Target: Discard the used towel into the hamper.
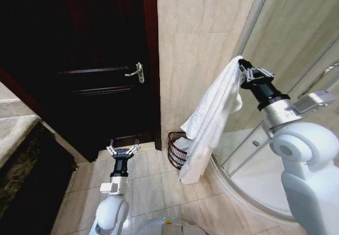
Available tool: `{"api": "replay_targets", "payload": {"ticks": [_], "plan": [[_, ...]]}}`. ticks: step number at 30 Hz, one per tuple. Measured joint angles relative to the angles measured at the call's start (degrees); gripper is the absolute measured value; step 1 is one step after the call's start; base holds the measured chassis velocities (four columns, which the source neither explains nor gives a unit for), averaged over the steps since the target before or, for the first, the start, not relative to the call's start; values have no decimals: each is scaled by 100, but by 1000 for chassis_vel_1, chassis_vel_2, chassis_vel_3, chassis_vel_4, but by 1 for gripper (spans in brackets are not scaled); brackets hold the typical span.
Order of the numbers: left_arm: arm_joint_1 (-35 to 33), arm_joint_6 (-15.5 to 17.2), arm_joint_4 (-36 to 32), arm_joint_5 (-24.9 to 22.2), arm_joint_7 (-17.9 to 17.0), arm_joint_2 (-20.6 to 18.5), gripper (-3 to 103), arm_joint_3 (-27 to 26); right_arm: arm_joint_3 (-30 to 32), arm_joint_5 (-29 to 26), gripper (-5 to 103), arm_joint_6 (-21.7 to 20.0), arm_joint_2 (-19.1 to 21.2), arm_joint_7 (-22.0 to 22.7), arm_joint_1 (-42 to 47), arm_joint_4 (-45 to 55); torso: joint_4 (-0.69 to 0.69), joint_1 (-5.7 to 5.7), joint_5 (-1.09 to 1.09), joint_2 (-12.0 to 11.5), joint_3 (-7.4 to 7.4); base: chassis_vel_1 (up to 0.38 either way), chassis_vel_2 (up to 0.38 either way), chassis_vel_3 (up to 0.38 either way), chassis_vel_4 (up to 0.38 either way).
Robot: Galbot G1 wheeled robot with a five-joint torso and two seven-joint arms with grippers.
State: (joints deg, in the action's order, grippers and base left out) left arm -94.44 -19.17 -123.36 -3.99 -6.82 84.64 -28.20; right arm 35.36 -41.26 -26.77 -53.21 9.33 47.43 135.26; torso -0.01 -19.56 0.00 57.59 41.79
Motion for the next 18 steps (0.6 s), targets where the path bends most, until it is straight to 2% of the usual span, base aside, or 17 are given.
{"api": "replay_targets", "payload": {"ticks": [10,14,18], "plan": [[-38,-17,-21,27,0,22,100,7,26,-35,0,44,13,-13,115,-60,1,-98,1,236,129,154,-144,-146,145],[-55,-56,-21,66,-1,76,100,27,-108,-258,0,56,57,-23,-132,-404,1,-142,1,327,179,53,-34,-55,37],[-85,-87,-2,109,-2,130,100,55,-339,-229,0,182,-39,-128,-487,-832,-1,-198,3,429,235,-14,10,15,-6]]}}
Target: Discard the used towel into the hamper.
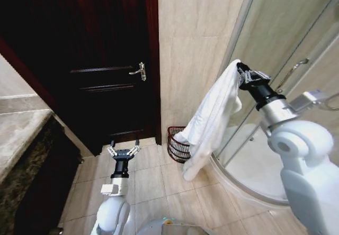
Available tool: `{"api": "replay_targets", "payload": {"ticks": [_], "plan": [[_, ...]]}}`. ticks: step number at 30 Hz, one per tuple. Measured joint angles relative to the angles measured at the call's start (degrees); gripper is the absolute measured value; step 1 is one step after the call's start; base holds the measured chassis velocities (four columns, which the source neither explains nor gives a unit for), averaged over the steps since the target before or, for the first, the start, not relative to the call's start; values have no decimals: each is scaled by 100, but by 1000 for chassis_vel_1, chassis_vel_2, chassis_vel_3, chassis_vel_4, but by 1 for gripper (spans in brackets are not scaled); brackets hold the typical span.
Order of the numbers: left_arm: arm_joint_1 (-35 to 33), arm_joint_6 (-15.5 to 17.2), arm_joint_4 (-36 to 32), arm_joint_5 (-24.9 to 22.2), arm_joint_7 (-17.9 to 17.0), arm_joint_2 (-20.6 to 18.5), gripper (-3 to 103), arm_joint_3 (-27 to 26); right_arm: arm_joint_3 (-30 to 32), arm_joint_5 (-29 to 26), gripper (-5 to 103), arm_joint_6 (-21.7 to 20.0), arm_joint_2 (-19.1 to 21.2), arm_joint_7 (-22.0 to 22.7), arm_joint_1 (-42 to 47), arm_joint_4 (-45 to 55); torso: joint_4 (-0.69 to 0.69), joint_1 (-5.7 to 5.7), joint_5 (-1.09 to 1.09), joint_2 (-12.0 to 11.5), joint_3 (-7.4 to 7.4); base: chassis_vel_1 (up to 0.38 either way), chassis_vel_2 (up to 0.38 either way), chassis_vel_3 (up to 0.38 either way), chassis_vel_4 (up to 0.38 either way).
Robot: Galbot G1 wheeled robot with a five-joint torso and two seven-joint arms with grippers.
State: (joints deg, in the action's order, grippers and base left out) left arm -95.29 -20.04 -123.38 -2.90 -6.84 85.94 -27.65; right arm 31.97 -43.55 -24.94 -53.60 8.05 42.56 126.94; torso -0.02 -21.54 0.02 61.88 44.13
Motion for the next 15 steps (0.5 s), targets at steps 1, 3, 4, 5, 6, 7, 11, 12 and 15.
{"api": "replay_targets", "payload": {"ticks": [1,3,4,5,6,7,11,12,15], "plan": [[-5,-2,4,6,0,10,100,3,-46,4,0,17,-26,-8,-80,-56,0,-11,0,23,14,-17,42,61,-23],[-8,-5,11,15,0,23,100,2,-152,7,0,33,-85,-10,-268,-163,-1,-28,-2,66,37,-17,43,61,-23],[-11,-6,24,23,0,36,100,-1,-266,12,0,55,-157,-8,-460,-276,-1,-48,-3,115,64,0,0,0,0],[-12,-6,33,26,0,41,100,-7,-371,30,0,83,-231,-6,-601,-377,-1,-62,-5,151,82,0,0,0,0],[-12,-6,33,26,0,41,100,-7,-371,30,0,83,-231,-6,-601,-377,-1,-62,-5,151,82,0,0,0,0],[-10,-6,41,28,-1,45,100,-13,-430,53,0,100,-280,-4,-671,-440,-1,-71,-5,172,94,0,0,0,0],[9,-6,72,31,0,76,100,-55,-749,201,0,173,-586,45,-1035,-787,0,-125,-2,295,159,0,0,0,0],[22,-1,80,32,0,85,100,-65,-845,210,0,192,-675,99,-1165,-887,1,-145,-3,340,184,0,0,0,0],[42,15,96,33,2,120,100,-72,-1044,228,0,233,-837,190,-1502,-1166,0,-182,-3,425,232,0,0,0,0]]}}
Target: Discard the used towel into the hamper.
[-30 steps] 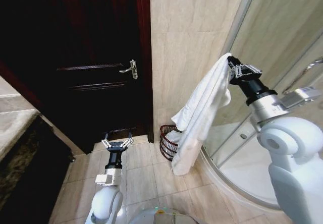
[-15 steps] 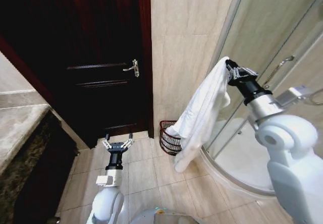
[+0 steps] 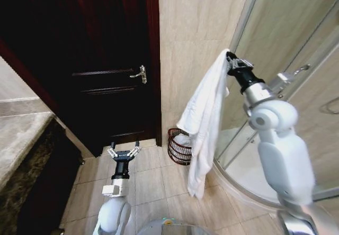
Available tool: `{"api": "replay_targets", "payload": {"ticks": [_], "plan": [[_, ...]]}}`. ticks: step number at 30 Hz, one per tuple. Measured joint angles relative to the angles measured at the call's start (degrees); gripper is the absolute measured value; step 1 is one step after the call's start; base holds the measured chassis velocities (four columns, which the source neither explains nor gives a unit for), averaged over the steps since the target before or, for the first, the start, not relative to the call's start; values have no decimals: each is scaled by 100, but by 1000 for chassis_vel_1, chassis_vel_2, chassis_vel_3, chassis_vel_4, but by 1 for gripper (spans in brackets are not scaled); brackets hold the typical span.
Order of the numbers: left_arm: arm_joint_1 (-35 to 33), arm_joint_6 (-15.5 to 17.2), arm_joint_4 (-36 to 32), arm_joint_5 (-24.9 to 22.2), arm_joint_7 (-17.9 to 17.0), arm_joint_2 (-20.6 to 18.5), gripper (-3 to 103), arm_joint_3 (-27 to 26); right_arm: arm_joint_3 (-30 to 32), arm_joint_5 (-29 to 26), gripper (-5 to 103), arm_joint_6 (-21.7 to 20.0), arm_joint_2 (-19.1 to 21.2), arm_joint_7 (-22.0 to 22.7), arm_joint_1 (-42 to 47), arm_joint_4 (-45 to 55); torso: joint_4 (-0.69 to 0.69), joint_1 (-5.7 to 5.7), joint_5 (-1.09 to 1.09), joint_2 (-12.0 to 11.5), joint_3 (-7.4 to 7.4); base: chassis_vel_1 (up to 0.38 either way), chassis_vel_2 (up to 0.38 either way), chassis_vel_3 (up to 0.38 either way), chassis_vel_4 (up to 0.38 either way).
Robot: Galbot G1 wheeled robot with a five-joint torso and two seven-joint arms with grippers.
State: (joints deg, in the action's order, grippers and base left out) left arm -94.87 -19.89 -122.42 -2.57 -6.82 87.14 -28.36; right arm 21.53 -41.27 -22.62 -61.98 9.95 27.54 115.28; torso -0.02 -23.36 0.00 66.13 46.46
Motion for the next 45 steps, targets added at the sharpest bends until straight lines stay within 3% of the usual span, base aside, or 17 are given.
{"api": "replay_targets", "payload": {"ticks": [5,8,17,29,45], "plan": [[-1,8,8,1,2,49,100,-13,-179,79,0,5,23,-10,-633,-485,-1,-68,0,137,75,0,0,0,0],[-9,8,12,-9,3,48,100,-24,-226,58,0,-152,243,-109,-1100,-749,0,-115,0,243,130,0,0,0,0],[11,-84,62,-63,-5,37,100,65,-831,-429,0,-346,686,5,-2232,-1294,1,-234,1,514,280,0,0,0,0],[-19,-168,-30,-65,8,103,100,115,-1638,-486,0,-340,444,42,-3842,-2470,0,-246,0,540,298,0,0,0,0],[-154,-258,-131,-26,73,192,100,99,-2252,251,0,-50,162,-412,-5201,-4142,2,-226,3,496,274,0,0,0,0]]}}
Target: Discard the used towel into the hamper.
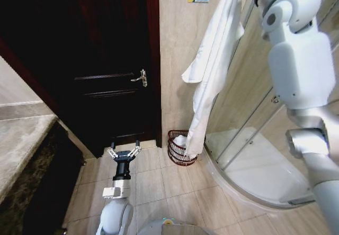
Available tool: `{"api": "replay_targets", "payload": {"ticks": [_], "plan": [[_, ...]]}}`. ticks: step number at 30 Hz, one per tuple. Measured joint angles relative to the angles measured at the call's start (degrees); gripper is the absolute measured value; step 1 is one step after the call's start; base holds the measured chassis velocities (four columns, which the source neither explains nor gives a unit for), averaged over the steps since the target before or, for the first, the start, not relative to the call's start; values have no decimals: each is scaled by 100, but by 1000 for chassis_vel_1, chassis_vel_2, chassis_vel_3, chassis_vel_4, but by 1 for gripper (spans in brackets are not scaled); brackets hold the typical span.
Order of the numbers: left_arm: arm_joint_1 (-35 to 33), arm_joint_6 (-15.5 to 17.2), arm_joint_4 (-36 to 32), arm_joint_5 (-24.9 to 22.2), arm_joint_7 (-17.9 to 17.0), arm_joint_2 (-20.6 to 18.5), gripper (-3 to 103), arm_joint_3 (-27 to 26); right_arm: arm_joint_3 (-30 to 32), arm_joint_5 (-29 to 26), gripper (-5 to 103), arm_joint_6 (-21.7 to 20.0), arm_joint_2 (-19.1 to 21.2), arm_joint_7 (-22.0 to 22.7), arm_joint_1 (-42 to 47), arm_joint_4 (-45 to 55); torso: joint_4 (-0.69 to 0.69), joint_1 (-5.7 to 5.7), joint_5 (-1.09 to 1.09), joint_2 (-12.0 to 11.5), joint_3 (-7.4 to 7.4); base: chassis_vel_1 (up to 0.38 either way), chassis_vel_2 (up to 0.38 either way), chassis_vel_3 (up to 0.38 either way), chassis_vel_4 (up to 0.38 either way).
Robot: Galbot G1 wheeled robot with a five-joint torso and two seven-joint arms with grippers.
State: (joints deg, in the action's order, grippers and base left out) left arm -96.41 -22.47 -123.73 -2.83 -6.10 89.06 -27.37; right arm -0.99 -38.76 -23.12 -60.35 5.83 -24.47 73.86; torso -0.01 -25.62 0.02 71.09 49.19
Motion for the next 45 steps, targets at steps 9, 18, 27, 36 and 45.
{"api": "replay_targets", "payload": {"ticks": [9,18,27,36,45], "plan": [[-59,-19,-71,7,19,48,100,-24,-350,-48,0,48,-263,-15,-854,-661,-2,6,-4,-12,-7,0,0,0,0],[-63,-60,-76,60,34,128,100,37,-506,-93,0,148,-410,-13,-983,-1013,-1,8,0,-20,-10,0,0,0,0],[-98,-114,-161,65,35,165,100,16,-509,74,0,352,-875,-139,-1467,-1946,-2,13,-5,-24,-16,0,0,0,0],[-218,-294,-162,79,-26,168,100,45,-495,76,0,457,-612,-37,-296,-1217,-1,13,-3,-28,-17,0,0,0,0],[-243,-314,-185,140,-34,147,100,105,-168,431,0,709,-306,49,1375,-468,-2,14,-4,-31,-18,0,0,0,0]]}}
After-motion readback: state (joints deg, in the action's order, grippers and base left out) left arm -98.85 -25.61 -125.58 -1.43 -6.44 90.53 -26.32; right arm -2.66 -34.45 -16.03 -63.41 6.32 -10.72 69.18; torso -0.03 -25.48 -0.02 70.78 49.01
